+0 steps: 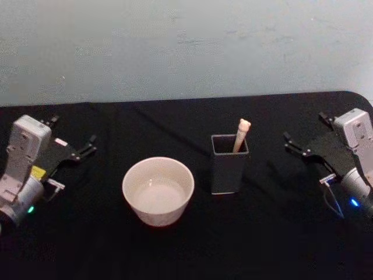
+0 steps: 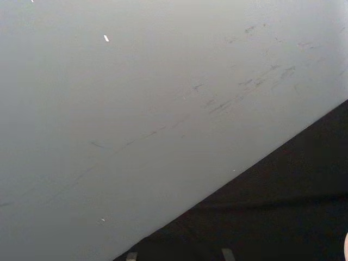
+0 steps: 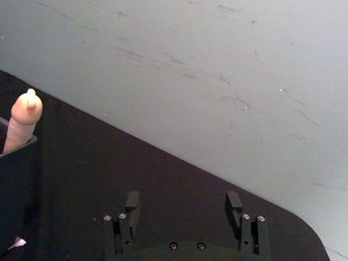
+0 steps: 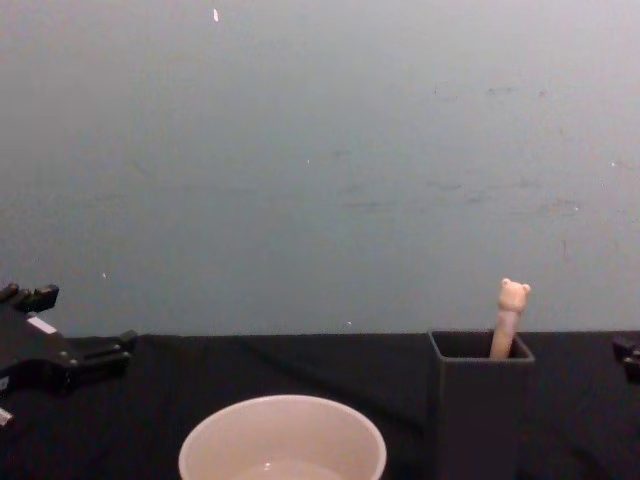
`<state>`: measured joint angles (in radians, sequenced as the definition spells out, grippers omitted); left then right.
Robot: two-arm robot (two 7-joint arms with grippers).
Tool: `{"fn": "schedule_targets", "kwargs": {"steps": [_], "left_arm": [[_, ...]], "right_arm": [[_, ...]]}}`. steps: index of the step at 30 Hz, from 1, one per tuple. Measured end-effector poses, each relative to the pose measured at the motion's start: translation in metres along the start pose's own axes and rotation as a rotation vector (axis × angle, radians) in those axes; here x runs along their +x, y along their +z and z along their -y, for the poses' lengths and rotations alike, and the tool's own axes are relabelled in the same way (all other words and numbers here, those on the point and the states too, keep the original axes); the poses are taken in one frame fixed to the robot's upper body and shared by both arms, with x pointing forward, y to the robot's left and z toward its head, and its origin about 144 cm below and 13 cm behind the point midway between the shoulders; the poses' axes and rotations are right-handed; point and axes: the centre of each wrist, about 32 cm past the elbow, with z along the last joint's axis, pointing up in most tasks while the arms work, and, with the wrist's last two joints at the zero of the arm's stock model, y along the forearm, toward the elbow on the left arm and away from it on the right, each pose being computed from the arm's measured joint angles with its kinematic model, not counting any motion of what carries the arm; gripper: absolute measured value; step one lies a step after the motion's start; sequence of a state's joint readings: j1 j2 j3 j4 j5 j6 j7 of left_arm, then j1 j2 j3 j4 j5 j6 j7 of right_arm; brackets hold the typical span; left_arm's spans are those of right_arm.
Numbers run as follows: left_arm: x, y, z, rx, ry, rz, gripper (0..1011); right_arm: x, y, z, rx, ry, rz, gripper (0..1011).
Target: Pick up the stirring spoon with one hand, stir inside the cup, then place it back in its original position.
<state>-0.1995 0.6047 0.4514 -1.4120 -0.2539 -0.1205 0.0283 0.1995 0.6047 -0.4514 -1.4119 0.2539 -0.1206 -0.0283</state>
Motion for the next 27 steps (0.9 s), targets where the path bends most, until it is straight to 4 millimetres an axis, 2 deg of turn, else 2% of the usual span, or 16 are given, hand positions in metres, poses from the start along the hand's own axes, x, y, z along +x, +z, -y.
{"fn": "schedule_targets", "kwargs": {"steps": [27], "left_arm": [[0.0,0.0,0.0,0.0,0.0,0.0,1001]], "right_arm": [[0.0,0.0,0.0,0.0,0.0,0.0,1002]]}}
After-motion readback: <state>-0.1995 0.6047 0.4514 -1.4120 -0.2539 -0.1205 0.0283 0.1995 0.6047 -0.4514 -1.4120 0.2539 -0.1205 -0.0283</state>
